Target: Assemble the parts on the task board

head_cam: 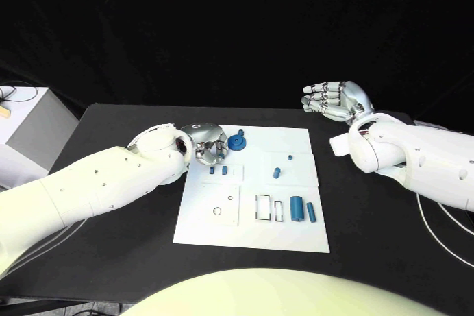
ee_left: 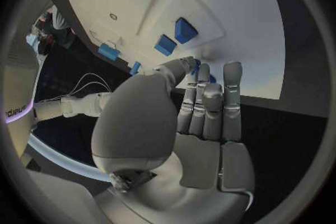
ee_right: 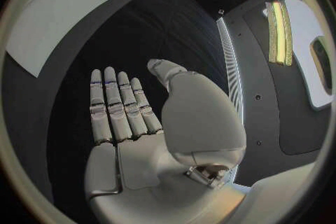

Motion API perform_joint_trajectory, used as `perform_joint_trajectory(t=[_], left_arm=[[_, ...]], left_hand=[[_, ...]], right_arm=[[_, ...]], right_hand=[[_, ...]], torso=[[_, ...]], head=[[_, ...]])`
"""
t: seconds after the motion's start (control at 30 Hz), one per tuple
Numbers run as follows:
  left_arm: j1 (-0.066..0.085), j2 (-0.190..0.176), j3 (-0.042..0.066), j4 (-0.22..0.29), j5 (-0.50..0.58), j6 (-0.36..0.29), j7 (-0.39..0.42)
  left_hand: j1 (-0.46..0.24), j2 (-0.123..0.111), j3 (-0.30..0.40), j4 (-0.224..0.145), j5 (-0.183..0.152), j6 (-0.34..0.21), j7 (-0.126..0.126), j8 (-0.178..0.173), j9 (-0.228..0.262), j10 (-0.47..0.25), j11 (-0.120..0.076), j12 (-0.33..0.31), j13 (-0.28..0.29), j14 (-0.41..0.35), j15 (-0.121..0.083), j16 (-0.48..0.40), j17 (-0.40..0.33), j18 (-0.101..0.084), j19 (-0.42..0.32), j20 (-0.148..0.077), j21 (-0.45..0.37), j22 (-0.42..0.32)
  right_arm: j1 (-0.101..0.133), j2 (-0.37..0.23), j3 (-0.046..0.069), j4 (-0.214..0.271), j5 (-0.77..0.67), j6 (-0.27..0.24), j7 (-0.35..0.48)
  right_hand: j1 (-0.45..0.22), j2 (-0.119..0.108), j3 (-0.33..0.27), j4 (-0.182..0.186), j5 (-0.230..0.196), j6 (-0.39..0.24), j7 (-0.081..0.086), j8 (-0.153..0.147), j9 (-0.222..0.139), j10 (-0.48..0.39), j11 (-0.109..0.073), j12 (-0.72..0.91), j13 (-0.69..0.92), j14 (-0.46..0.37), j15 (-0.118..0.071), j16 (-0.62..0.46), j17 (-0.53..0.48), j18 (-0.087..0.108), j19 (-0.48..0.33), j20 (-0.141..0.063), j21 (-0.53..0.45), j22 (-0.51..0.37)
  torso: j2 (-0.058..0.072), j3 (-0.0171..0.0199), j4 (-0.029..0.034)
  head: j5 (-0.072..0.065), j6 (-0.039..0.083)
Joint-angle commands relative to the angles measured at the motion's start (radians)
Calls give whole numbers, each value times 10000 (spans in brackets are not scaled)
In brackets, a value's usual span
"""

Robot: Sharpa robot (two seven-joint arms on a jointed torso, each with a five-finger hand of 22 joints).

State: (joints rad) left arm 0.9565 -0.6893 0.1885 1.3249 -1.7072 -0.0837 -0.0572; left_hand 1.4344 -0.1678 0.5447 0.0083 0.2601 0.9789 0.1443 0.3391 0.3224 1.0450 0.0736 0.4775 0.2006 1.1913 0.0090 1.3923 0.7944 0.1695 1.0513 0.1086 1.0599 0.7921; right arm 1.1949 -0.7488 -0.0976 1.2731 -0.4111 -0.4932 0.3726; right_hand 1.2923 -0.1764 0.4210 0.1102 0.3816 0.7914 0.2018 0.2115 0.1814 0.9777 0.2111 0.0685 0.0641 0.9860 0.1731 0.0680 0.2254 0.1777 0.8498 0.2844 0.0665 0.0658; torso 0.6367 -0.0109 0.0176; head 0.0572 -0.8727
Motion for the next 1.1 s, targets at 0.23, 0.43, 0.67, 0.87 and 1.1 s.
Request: perform_joint_trajectory(t=[0.23, 0.43, 0.67, 0.87, 1.1], left_arm=[[-10, -15, -11, 24, -32, 333, -105], [-11, -29, -12, 45, -32, 306, -105], [-11, -25, -12, 56, -32, 251, -111], [-11, -25, -12, 61, -31, 224, -124], [-11, -24, -12, 61, -6, 178, -230]], left_hand=[[-19, 45, -46, 15, 19, 25, -35, 22, -6, -135, -1, 182, 81, -97, 0, 49, -8, 37, -116, 15, -57, 3], [-11, 38, -68, 0, 8, 89, -49, 49, 2, -175, -17, 345, 179, -69, -7, 99, 73, 41, -124, 16, -46, 24], [-25, 22, -74, 3, 10, 6, -30, -23, -37, -488, 19, 602, 347, -107, 18, 150, 68, 41, -154, 21, -45, 35], [-26, 26, -70, 6, 10, -21, -23, -47, -49, -547, 21, 698, 402, -100, 24, 172, 88, 37, -143, 26, -26, 63], [-112, -106, -73, 45, -1, -434, -5, -338, -194, -1002, 90, 1058, 612, -131, 86, 238, 93, 43, -180, 48, -41, 54]], right_arm=[[-10, -2, 3, 0, -27, 155, 93], [-12, -2, 3, -5, -27, 156, 95], [-15, 2, 3, -5, -27, 164, 93], [-16, 1, 3, -5, -27, 175, 88], [-18, 3, 3, -10, -27, 179, 73]], right_hand=[[-67, 41, -3, -32, 46, 84, 727, -69, -16, 36, 25, -39, -9, 21, -6, -14, -9, 44, -61, 5, -13, -7], [-67, 41, -3, -32, 46, 84, 727, -69, -16, 36, 25, -39, -9, 21, -6, -14, -9, 44, -61, 5, -13, -7], [-67, 41, -3, -32, 46, 84, 727, -69, -16, 36, 25, -39, -9, 21, -6, -14, -9, 44, -61, 5, -13, -7], [-67, 41, -3, -32, 46, 84, 727, -69, -16, 36, 25, -39, -9, 21, -6, -14, -9, 44, -61, 5, -13, -7], [-95, 57, 2, -24, 57, 88, 728, -80, -26, 34, 27, -40, -9, 22, -5, -14, -36, 44, -66, 6, -14, -7]], torso=[[-16, -10, 8], [-21, -13, 5], [-10, -11, 6], [-9, -5, -1], [-17, -1, 1]], head=[[12, 1], [25, 1], [32, 1], [45, 1], [41, 1]])
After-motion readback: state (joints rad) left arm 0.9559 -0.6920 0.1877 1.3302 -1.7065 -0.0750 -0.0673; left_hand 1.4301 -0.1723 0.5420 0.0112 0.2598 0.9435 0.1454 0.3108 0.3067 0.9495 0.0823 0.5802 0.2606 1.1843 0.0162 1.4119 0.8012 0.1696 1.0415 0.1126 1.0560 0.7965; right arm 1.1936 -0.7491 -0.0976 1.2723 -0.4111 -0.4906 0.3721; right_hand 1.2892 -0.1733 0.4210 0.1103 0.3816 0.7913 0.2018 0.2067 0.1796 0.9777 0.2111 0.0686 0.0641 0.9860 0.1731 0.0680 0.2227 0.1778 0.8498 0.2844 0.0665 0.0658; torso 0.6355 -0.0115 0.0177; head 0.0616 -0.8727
